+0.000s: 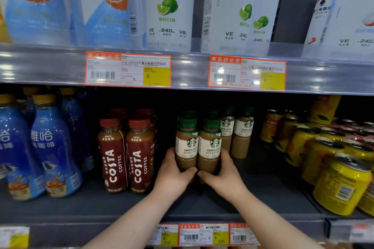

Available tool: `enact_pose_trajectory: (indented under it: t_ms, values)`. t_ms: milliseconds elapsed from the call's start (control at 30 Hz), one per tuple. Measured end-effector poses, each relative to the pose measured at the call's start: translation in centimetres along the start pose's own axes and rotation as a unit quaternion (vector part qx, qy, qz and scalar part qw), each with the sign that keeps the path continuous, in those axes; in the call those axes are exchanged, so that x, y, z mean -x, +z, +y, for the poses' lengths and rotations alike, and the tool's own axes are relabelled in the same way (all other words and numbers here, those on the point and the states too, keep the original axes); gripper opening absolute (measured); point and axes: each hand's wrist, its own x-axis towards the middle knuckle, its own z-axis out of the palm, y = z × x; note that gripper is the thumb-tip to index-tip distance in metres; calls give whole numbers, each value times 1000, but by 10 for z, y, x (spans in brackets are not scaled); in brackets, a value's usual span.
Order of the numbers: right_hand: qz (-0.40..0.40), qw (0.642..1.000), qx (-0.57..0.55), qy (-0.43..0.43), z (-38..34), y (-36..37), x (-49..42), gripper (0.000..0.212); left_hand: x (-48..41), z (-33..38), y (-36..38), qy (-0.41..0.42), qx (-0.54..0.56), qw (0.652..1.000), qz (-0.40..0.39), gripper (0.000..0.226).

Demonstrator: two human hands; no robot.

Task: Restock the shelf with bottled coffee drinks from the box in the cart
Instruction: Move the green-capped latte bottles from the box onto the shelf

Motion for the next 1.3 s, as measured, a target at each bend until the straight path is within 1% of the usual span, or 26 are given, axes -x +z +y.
enact_pose_trajectory:
  t_ms: [133, 433, 667, 833, 900, 967, 1033, 1100, 1167, 1200, 1233, 1300]
  values:
    - [9, 1000, 11, 1, -2, -1, 1, 66, 1, 0, -1, 4, 3, 1000, -2, 67]
    - [1, 1000, 14, 9, -4, -3, 3, 72, 5, 4, 1, 5, -3, 1000, 2, 65]
    - [-9, 1000, 10, 13, -5, -5, 4, 69, 9, 12, 5, -28, -12, 999, 20, 66]
    - [0, 1000, -15, 18, -4, -6, 3, 77, 19, 17, 10, -49, -59, 995, 57, 67]
    - [29, 999, -14, 23, -7, -10, 3, 74, 25, 20, 7, -45, -95, 992, 63, 67]
    - [79, 997, 21, 0, -13, -17, 8, 59, 33, 23, 1, -26, -151, 987, 59, 67]
    - [98, 990, 84, -56, -21, -25, 18, 44, 47, 26, -6, -1, -225, 973, 45, 67]
    - [73, 972, 178, -137, -33, -29, 32, 33, 61, 28, -15, 44, -306, 950, 36, 64]
    - [29, 934, 285, -214, -46, -27, 46, 32, 73, 31, -25, 82, -375, 923, 35, 62]
    - [6, 916, 322, -239, -52, -23, 52, 34, 79, 32, -31, 92, -403, 910, 34, 62]
    - [-17, 904, 346, -251, -59, -18, 58, 36, 85, 31, -39, 95, -429, 898, 32, 63]
    - [-57, 896, 363, -248, -74, -2, 70, 40, 101, 28, -58, 95, -475, 874, 32, 64]
